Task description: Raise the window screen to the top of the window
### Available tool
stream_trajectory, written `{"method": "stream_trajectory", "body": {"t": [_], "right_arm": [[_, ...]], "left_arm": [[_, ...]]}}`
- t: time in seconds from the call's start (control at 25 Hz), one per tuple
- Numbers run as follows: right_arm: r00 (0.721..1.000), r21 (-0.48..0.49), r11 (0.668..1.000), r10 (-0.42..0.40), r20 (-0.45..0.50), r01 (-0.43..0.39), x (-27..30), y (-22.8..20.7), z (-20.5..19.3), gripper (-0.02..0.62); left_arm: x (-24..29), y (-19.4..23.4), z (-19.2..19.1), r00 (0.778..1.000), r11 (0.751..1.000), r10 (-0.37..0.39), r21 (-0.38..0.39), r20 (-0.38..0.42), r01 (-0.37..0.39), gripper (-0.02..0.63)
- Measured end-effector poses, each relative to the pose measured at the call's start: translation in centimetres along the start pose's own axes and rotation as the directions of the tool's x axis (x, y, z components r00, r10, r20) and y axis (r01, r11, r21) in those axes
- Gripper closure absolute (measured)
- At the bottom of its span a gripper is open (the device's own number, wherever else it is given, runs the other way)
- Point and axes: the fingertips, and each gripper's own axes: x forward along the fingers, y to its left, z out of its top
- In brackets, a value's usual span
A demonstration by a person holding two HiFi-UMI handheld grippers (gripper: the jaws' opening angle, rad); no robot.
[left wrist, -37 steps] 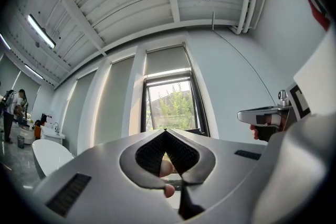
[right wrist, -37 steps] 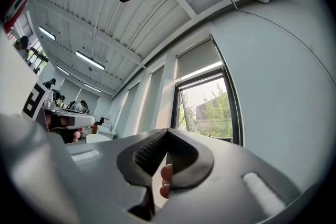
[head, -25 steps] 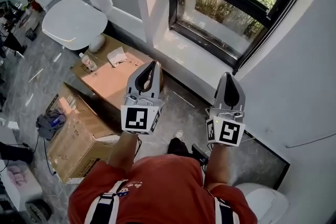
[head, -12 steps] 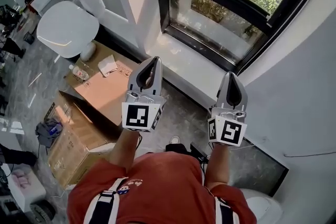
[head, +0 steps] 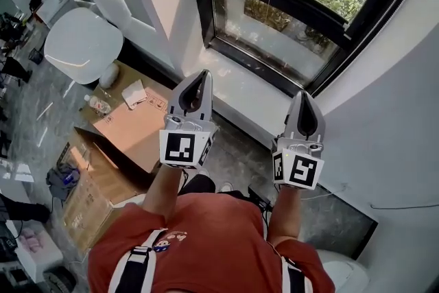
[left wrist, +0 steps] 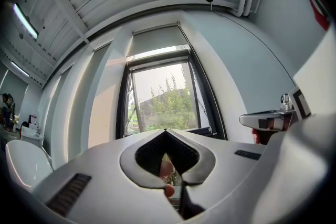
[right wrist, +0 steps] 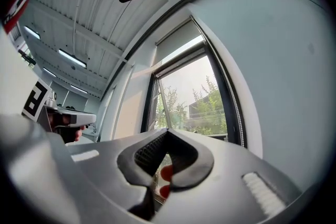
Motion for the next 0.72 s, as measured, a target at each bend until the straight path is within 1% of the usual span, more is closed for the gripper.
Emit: {"method": "stream_trajectory", "body": {"t": [0.24, 0.4, 0.56, 0.72], "right_arm": [[0.999, -0.024, 0.999, -0.031, 0.005, 0.032, 1.2, -1.3, -0.4, 0.586], [0.998, -0.051, 0.997, -0.062, 0.013, 0.062, 2.6, -1.8, -0.8, 0.586], [0.994, -0.060, 0.993, -0.104, 0.016, 0.105, 5.0, -2.3, -1.8, 0.586], [0.992, -0.091, 0.988, -0.123, -0.001, 0.122, 9.0, -1.7, -2.7, 0.586]], "left_arm": [[2.7, -0.5, -0.5, 0.999, 0.999, -0.047, -0.007, 0.014, 0.047, 0.601], [5.6, -0.2, -0.4, 0.995, 0.996, -0.091, -0.012, 0.045, 0.092, 0.601], [8.7, 1.2, -1.4, 0.991, 0.993, -0.119, -0.013, 0.055, 0.120, 0.601], [12.2, 3.7, -2.7, 0.988, 0.988, -0.148, -0.027, 0.044, 0.149, 0.601]]}}
